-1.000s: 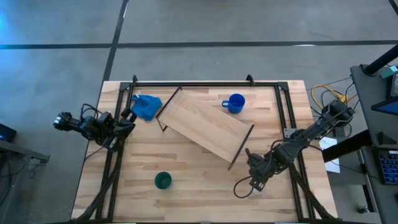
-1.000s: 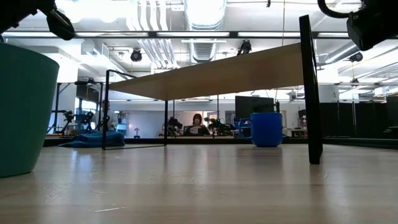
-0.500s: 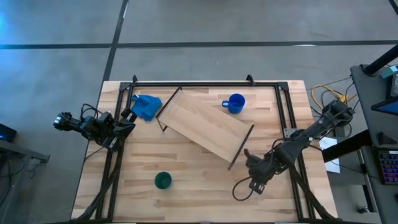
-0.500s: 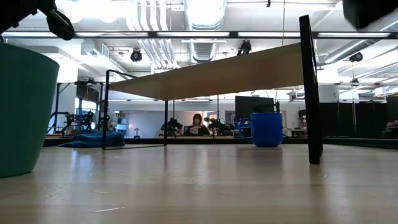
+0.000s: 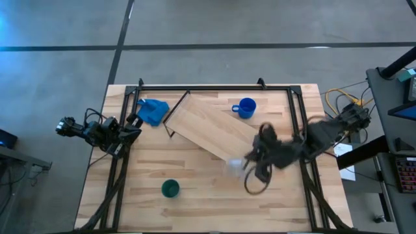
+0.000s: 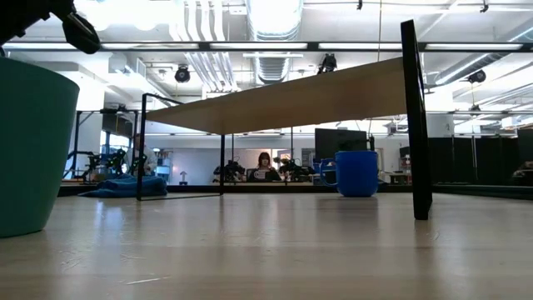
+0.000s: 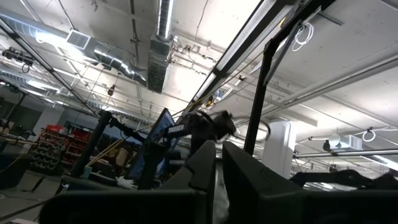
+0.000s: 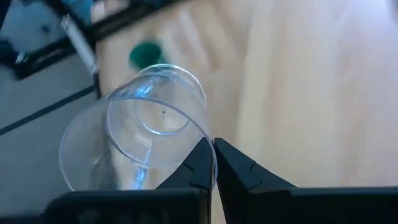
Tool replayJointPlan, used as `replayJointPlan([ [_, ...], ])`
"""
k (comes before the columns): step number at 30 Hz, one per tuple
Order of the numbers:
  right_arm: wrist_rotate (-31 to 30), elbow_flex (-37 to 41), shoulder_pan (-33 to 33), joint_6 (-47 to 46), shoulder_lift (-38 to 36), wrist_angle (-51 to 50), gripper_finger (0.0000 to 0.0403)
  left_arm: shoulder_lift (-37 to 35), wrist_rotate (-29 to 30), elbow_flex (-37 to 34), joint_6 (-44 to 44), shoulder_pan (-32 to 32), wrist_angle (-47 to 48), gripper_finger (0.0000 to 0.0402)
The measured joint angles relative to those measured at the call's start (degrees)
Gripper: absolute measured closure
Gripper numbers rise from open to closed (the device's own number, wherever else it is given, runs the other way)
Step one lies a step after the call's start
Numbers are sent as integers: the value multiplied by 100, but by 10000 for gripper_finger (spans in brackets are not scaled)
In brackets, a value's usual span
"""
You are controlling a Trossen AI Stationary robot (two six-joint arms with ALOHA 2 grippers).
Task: Stack small to large cups/mugs on shelf
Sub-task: Put the transparent mug on the shelf
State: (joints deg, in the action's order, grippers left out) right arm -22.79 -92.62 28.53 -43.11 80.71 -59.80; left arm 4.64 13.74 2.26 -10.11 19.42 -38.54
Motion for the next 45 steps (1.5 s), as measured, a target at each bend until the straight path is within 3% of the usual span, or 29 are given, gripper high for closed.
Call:
replayJointPlan([
  [8,236,-795,-1485,1369,161,-676,394,0,0,0,0,0,2,386],
  [13,2229,-978,-2569,1411,457,-1127,394,-1,0,0,0,1,1,386],
  [17,2474,-1232,-2950,1607,841,-2351,394,-2,0,0,0,0,0,386],
  [20,2475,-1424,-3052,1743,1178,-3092,394,0,0,0,0,1,0,386],
  [25,3080,-1438,-3010,1997,1288,-2173,394,-3,1,0,0,1,7,386],
  [31,2996,-1623,-3026,2128,1843,-3049,394,-2,0,6,4,0,14,386],
  [38,2917,-1772,-2994,2429,2257,-2882,394,18,1,4,2,0,2,386],
  [45,2601,-2580,-3038,2767,2809,-2653,394,18,2,4,468,-2,5,386],
])
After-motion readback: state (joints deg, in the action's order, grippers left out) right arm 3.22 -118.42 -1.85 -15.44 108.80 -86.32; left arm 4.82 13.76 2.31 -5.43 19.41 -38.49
